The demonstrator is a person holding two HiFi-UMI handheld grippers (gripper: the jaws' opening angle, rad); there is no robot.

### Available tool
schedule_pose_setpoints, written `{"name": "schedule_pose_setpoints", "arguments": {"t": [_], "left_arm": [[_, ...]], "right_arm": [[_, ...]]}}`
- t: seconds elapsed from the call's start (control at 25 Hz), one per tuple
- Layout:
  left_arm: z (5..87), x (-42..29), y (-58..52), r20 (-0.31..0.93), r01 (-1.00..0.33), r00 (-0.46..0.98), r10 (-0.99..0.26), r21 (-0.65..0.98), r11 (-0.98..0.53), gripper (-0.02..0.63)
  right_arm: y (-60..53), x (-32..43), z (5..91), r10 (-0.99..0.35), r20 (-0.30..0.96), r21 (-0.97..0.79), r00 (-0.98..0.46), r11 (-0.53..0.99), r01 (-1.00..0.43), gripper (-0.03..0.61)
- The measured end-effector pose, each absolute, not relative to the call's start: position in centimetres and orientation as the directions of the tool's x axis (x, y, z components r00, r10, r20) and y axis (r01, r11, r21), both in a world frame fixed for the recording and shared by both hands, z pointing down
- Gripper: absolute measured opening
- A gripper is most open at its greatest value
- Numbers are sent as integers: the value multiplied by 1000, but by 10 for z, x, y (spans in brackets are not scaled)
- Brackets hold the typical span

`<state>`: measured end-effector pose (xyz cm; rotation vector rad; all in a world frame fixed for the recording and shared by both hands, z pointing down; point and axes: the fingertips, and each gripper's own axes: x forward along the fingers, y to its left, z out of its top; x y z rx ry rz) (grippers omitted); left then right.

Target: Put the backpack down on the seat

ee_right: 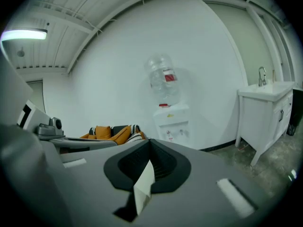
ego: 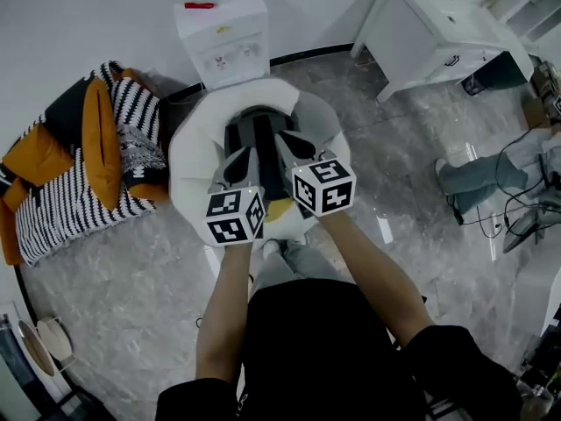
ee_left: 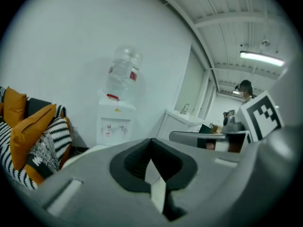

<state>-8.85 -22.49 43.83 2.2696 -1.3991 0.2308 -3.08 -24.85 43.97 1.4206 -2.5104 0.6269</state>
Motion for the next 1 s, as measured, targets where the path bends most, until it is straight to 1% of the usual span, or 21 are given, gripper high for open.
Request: {"name": "schedule_pose_setpoints", "arguments": {"t": [0.12, 0.36, 0.56, 0.76, 1.0], "left_arm": [[390, -84, -242, 292, -883, 457, -840, 258, -391, 0], [325, -56, -248, 186, -862, 497, -848, 219, -457, 0], [310, -28, -236, 165, -830, 549, -820, 228, -509, 0], [307, -11, -235, 152, -810, 577, -803, 229, -539, 0], [310, 13, -236, 176, -790, 609, -773, 218, -573, 0]], "right_arm": [[-260, -28, 392, -800, 297, -205, -521, 479, -853, 8], [-261, -8, 318, -839, 191, -102, -509, 499, -861, 6], [-248, 10, 285, -843, 157, -24, -515, 518, -855, 6], [-246, 20, 274, -828, 170, 49, -534, 548, -835, 6], [-248, 54, 275, -848, 179, 45, -499, 514, -857, 6]]}}
